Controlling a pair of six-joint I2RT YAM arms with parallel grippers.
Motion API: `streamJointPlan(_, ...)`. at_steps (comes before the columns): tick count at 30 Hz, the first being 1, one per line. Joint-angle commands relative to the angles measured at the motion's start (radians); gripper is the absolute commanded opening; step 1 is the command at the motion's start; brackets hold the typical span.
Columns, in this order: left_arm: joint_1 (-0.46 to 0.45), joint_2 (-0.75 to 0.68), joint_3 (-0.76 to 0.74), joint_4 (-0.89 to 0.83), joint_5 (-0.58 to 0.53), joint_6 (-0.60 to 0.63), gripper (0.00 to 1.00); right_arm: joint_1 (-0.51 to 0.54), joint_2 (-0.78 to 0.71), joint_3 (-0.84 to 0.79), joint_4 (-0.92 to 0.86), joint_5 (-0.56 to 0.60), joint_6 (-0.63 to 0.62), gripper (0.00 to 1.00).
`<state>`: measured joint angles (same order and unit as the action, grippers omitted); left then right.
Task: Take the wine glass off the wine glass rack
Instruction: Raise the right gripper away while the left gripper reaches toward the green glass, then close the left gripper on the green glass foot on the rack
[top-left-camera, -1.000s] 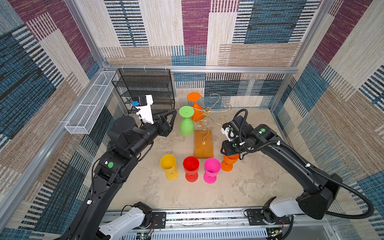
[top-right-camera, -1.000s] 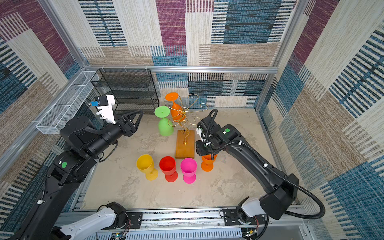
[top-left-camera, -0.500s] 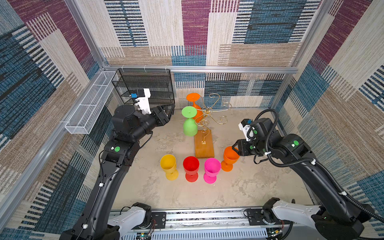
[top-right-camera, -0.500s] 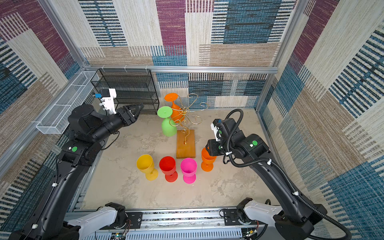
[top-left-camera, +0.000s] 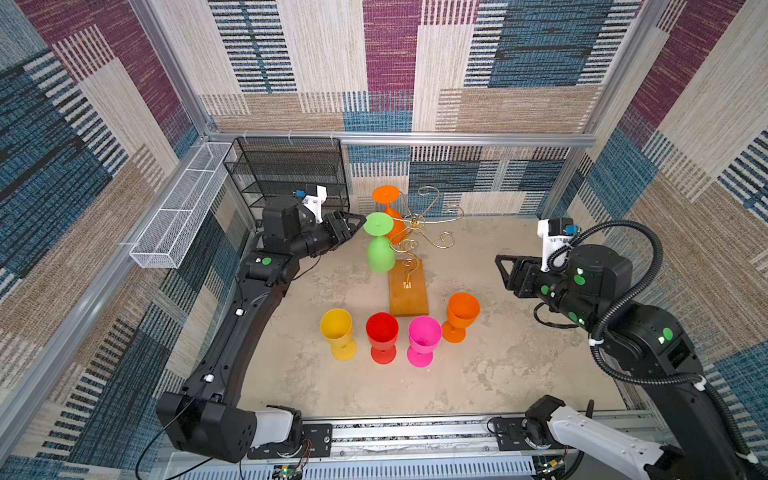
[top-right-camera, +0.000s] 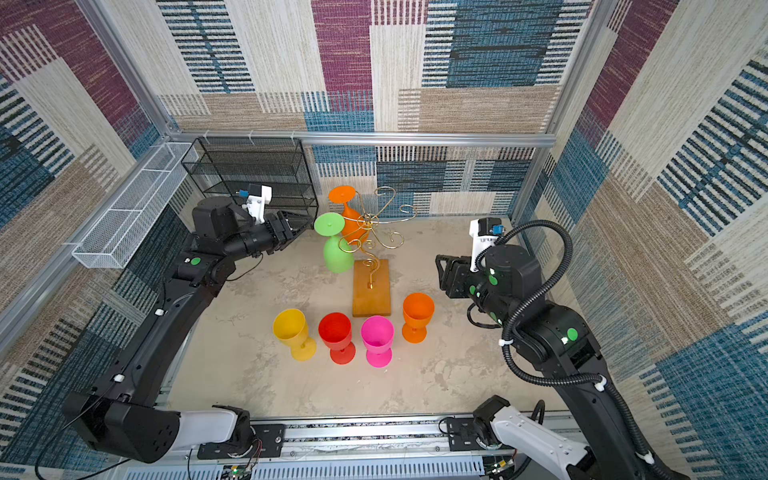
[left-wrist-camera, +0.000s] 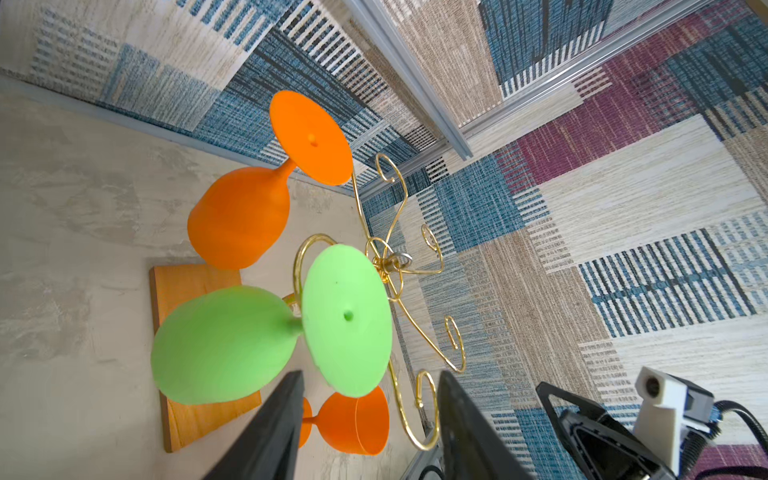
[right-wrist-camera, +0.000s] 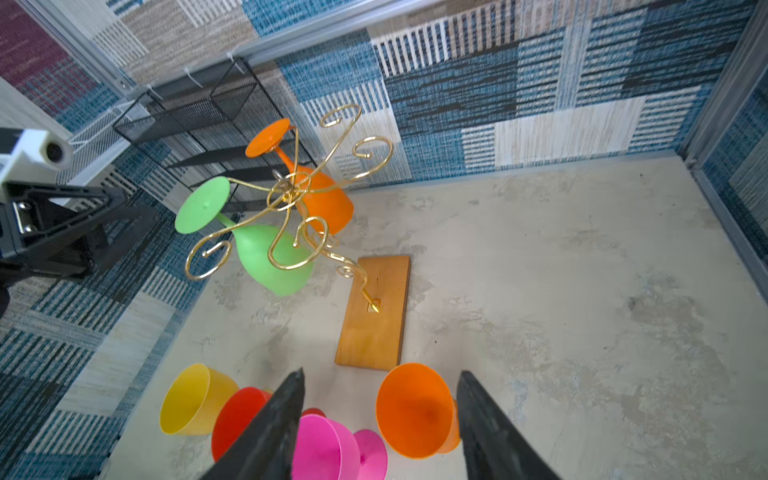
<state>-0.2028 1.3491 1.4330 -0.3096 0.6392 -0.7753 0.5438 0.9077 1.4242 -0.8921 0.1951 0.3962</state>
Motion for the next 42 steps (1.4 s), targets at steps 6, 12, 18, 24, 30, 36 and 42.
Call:
streamJointPlan(6,0.031,0.042,-0.086,0.175,0.162,-0.186,0.55,-0.001,-0.001,-0.039,0.176,0.078,-0.008,0.62)
streamJointPlan(12,0.031,0.063,-0.102,0.267,0.185,-0.255,0.55,-0.001,-0.004,-0.051,0.194,0.073,-0.013,0.62)
streamJointPlan(18,0.029,0.085,-0.092,0.298,0.209,-0.284,0.54,-0.001,-0.003,-0.062,0.206,0.068,-0.017,0.63)
streamJointPlan(24,0.027,0.093,-0.084,0.304,0.218,-0.292,0.47,-0.002,0.008,-0.075,0.216,0.056,-0.019,0.63)
streamJointPlan(30,0.02,0.103,-0.074,0.303,0.229,-0.292,0.4,-0.004,0.013,-0.087,0.228,0.045,-0.022,0.64)
streamJointPlan(36,0.016,0.11,-0.071,0.303,0.242,-0.288,0.35,-0.008,0.022,-0.096,0.231,0.033,-0.022,0.64)
streamJointPlan(42,0.016,0.11,-0.071,0.301,0.254,-0.285,0.26,-0.013,0.026,-0.1,0.232,0.027,-0.025,0.65)
